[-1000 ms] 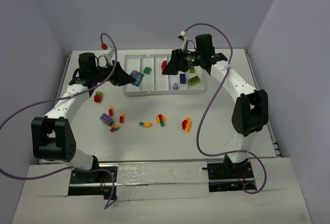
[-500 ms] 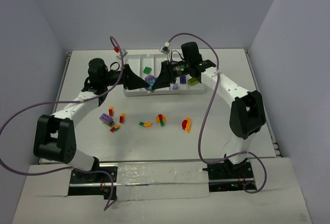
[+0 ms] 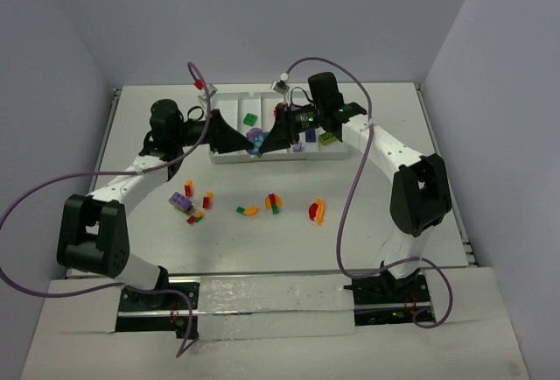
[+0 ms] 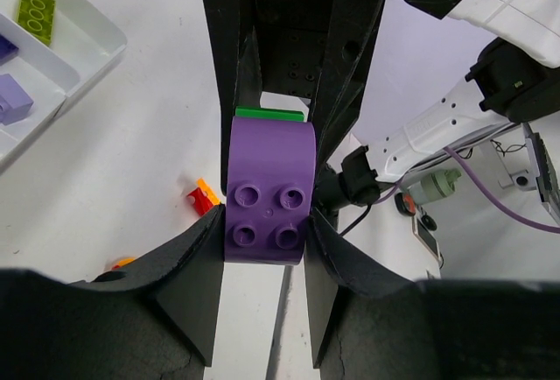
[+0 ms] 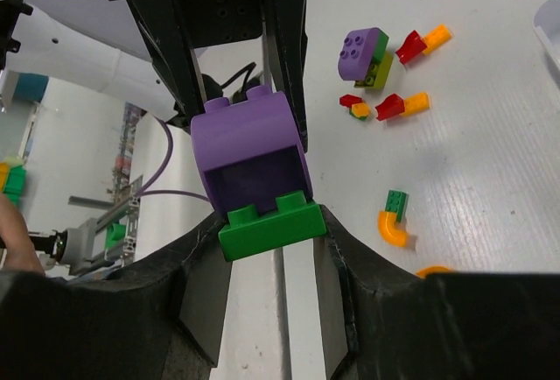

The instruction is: Sort the legos into containers by color

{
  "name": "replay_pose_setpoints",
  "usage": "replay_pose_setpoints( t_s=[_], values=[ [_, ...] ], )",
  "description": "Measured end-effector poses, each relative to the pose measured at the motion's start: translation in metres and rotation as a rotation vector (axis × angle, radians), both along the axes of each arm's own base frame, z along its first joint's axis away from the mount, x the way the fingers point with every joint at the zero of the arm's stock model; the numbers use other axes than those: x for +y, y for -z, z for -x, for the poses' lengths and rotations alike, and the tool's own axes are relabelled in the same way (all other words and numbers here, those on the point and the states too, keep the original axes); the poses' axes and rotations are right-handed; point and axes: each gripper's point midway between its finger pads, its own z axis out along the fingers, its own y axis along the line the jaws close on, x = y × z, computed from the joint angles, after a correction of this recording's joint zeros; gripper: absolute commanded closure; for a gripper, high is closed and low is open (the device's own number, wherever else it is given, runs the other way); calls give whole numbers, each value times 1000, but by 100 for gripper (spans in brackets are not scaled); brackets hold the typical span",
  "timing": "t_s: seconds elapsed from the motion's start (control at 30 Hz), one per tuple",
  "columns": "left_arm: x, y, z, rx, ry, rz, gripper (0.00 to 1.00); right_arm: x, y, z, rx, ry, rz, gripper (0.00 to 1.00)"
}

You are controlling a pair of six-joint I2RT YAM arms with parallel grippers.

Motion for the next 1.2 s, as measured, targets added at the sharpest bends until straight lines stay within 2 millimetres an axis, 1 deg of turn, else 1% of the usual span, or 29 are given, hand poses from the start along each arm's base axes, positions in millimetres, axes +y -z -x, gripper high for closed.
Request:
replay_pose_setpoints(
  t_s=[0.17,0.23,0.27,0.3,0.33,0.47,0.53,0.6,0.67,0.77,0.83,0.9,0.97,1.07,1.1,1.13,1.17,1.2],
  values=[
    [3,5,-1,0,-5,-14,100,-2,7,0,-13,-3,7,100],
    [8,6,-4,3,-14,-18,100,-2,9,0,-24,-5,10,100],
    [14,5,-9,1,-33,-19,100,-4,12,0,-26,-1,19,100],
    [24,3,-18,-5,-69,-19,100,-9,16,-1,-21,9,30,100],
    [39,0,-32,-15,-125,-22,100,-15,22,-4,-13,30,49,100],
    [93,-15,-71,-63,-307,-37,100,-38,41,-25,-11,133,132,100],
    [110,-21,-83,-87,-367,-48,100,-45,48,-34,-19,176,170,100],
    [122,-20,-92,-112,-422,-82,100,-45,60,-48,-23,232,234,100],
    [128,-15,-97,-124,-460,-122,100,-39,72,-68,-46,288,296,100],
    [134,-3,-100,-122,-506,-185,100,-23,87,-99,-71,361,390,100],
    [141,6,-102,-112,-545,-235,100,-7,91,-126,-107,408,433,100],
    [147,15,-103,-107,-574,-283,100,9,93,-147,-157,445,452,100],
    [153,21,-103,-107,-605,-328,100,19,101,-155,-178,471,492,99],
    [160,24,-102,-119,-634,-376,100,34,113,-165,-217,504,539,95],
    [162,24,-101,-124,-641,-387,100,39,117,-168,-228,513,556,86],
    [163,25,-101,-128,-647,-395,100,42,123,-172,-236,522,570,82],
    [164,25,-102,-130,-652,-402,100,45,130,-173,-241,528,587,74],
    [165,25,-102,-134,-657,-408,100,48,137,-174,-242,531,607,63]
  ],
)
